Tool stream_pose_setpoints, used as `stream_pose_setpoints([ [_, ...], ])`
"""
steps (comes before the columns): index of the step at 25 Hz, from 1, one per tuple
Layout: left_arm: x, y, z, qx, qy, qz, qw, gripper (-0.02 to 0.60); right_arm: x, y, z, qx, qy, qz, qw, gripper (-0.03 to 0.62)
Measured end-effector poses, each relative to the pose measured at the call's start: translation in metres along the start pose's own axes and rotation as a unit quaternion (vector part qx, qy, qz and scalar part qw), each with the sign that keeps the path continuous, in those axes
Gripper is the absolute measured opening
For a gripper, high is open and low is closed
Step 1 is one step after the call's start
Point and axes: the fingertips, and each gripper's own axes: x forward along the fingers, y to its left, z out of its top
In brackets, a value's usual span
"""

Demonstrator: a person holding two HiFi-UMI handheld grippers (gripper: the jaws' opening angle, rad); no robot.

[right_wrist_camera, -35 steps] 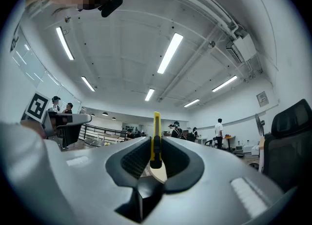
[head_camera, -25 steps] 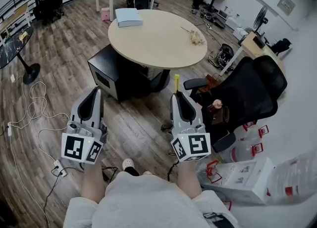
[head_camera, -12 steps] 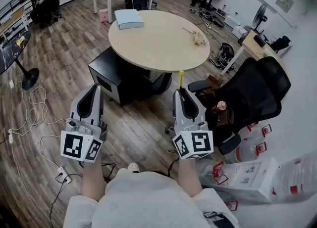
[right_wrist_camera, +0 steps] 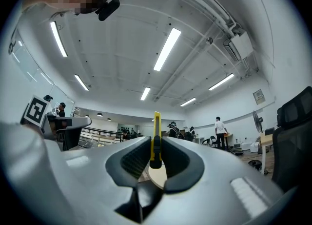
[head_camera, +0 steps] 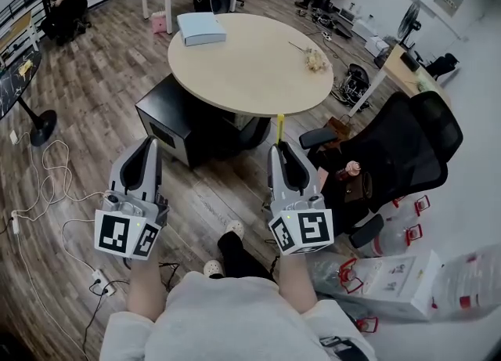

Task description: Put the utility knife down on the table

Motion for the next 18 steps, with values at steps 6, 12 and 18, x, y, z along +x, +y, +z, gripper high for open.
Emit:
stream_pose_setpoints([
  [6,0.038,0.021,-0.013,0.002,0.003,0.006,1.0000,0.008,0.045,-0.019,-0.011,0.001,0.001,0.006,1.000,0.075],
  [12,0.091,0.039,-0.024,0.007,-0.001,0.010,0.9999,0.008,0.099,-0.047,-0.015,-0.001,-0.006,0.015,1.000,0.075],
  [18,0.145,0.054,-0.031,0.011,-0.005,0.018,0.9998,0.008,0.153,-0.079,-0.016,0.003,-0.011,0.022,1.000,0.075],
])
